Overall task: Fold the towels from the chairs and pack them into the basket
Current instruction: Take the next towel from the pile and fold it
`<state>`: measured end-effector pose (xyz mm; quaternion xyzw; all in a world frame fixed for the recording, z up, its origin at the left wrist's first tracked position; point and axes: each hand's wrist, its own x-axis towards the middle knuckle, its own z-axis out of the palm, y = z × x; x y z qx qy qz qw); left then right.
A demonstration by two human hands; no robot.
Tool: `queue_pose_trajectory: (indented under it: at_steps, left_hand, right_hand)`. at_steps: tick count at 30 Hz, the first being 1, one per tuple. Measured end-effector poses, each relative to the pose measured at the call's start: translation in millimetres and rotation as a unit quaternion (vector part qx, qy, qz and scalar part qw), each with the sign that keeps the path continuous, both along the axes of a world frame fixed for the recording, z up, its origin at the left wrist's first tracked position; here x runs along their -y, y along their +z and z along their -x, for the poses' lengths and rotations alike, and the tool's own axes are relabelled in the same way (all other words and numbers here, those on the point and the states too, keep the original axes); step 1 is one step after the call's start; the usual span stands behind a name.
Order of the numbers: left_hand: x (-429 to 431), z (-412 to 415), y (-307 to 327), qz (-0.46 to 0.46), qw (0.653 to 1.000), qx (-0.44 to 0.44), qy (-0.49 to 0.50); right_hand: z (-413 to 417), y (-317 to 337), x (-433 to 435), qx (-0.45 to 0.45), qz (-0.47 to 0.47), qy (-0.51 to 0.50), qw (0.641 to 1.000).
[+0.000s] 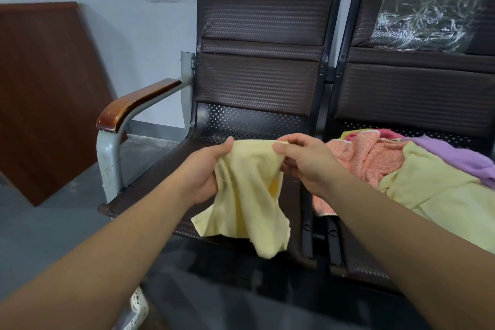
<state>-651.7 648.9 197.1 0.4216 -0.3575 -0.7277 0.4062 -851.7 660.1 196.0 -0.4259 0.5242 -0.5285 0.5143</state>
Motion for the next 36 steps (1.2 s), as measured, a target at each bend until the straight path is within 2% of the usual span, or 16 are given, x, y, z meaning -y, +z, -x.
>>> queue_pose_trajectory:
  at_steps: [5, 9, 12, 14, 15, 17, 19, 22, 24, 29, 32, 34, 36]
  left_hand:
    - [-8.8, 8.0, -4.5, 0.023, 0.992, -0.002, -0.125]
    - [-6.2, 13.5, -4.4, 0.044, 0.997, 0.026, -0.060]
    - [-2.4, 10.6, -2.3, -0.004, 0.999, -0.034, -0.006]
    - [-1.7, 6.2, 1.3, -0.029, 0.995, -0.087, 0.026]
    - [-1.6, 3.6, 2.8, -0.035, 0.993, -0.109, 0.036]
    - [-2.8, -1.5, 6.5, -0.040, 0.988, -0.142, 0.043]
    - [-4.2, -3.1, 8.5, -0.036, 0.988, -0.148, 0.037]
    - [-5.8, -2.1, 8.8, -0.027, 0.993, -0.114, 0.030]
    - [-5.5, -2.5, 9.2, -0.022, 0.997, -0.079, 0.017]
    - [-6.6, -2.7, 3.5, 0.019, 0.998, 0.057, -0.024]
    - [-2.9, -3.5, -3.0, 0.090, 0.991, 0.100, -0.023]
    - [-5.4, -2.8, -5.9, 0.112, 0.986, 0.101, -0.074]
    - [-10.8, 2.9, -10.2, 0.109, 0.985, 0.062, -0.119]
  right_hand:
    - [-14.2, 5.2, -1.3, -0.007, 0.048, 0.091, 0.995]
    - [-21.6, 6.9, 1.3, 0.000, 0.059, 0.114, 0.992]
    - [-13.6, 1.5, 2.1, -0.006, 0.033, 0.072, 0.997]
    - [-7.4, -7.1, 0.5, -0.072, -0.037, 0.082, 0.993]
    - [-5.2, -12.7, -0.1, -0.085, -0.102, 0.097, 0.986]
    - [-3.7, -21.6, -2.2, -0.031, -0.231, 0.113, 0.966]
    - [-4.0, -26.3, -0.7, 0.067, -0.271, 0.114, 0.953]
    - [-8.9, -23.9, 2.0, 0.204, -0.260, 0.132, 0.934]
    - [-13.7, -18.0, 0.5, 0.234, -0.251, 0.179, 0.922]
    - [-22.1, -8.6, -4.0, 0.183, -0.195, 0.208, 0.941]
    - [-26.0, -8.5, -3.2, 0.127, -0.134, 0.153, 0.971]
    - [-29.8, -6.6, -1.6, 0.104, -0.090, 0.092, 0.986]
    - [-37.0, -0.7, -2.9, 0.090, -0.058, 0.090, 0.990]
